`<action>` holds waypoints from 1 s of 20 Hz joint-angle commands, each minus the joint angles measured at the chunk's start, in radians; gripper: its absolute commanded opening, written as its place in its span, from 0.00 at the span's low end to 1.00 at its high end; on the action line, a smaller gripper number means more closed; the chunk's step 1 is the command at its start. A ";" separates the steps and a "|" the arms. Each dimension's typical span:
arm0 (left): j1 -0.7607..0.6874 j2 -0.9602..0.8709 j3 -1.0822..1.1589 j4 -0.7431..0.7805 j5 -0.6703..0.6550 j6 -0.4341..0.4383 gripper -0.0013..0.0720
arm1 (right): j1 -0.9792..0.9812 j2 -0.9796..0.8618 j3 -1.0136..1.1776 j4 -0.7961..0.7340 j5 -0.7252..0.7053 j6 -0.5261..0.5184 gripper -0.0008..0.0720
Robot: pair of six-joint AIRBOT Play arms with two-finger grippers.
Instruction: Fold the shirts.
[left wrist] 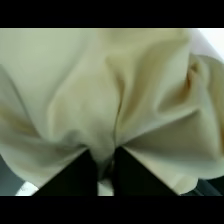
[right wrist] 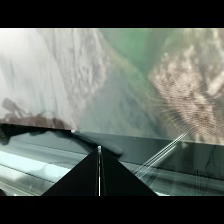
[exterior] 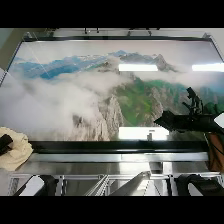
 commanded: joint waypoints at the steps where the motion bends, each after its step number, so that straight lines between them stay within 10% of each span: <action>1: -0.077 -0.151 0.154 -0.055 -0.109 0.001 0.03 | 0.001 0.000 0.000 0.003 -0.003 0.000 0.04; 9: -0.632 0.010 0.615 -0.888 -0.196 0.206 0.05 | 0.001 0.000 0.000 0.003 -0.003 0.000 0.04; 20: -0.938 0.045 0.489 -0.848 -0.218 0.232 0.05 | 0.001 0.000 0.000 0.003 -0.004 0.000 0.04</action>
